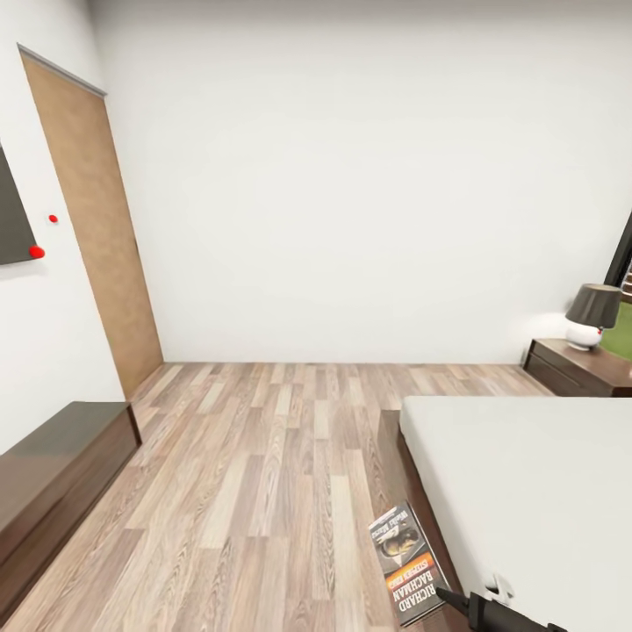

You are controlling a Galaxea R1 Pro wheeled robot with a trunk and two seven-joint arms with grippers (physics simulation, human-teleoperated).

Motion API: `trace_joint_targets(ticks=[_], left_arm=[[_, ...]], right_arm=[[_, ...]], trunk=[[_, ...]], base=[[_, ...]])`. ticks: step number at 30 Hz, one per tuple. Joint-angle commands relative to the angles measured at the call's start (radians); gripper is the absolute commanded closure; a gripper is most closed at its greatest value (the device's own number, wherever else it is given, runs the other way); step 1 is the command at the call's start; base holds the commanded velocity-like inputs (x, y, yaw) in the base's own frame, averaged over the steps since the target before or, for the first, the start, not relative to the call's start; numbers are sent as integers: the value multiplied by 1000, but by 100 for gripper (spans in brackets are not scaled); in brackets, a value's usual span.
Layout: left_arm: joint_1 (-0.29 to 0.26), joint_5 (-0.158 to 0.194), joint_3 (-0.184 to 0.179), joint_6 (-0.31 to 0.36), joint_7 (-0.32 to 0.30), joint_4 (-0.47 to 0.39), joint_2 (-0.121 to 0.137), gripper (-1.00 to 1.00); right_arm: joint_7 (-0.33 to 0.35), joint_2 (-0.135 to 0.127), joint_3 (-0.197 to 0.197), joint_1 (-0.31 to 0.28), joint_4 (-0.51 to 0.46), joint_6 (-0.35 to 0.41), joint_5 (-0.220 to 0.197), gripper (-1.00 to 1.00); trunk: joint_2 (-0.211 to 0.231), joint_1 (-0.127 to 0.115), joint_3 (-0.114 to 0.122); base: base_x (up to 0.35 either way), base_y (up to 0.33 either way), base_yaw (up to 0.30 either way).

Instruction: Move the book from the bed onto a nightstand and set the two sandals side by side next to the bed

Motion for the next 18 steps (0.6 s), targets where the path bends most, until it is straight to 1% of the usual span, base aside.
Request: trace_joint_targets(ticks=[1,6,18], left_arm=[[-1,-10,11,-6,-2,0,0,-100],[-1,-3,23,-6,-2,0,0,-100],[-1,2,27,-6,-1,-1,0,-100]], right_arm=[[2,-1,3,-1,-1,9,-12,100],[3,0,5,-1,0,8,-10,100],[0,0,5,-1,1,8,-10,100]], trunk=[[-1,1,-1],[-1,1,-1],[-1,1,-1]], base=[[326,0,0],[327,0,0],[327,7,0]])
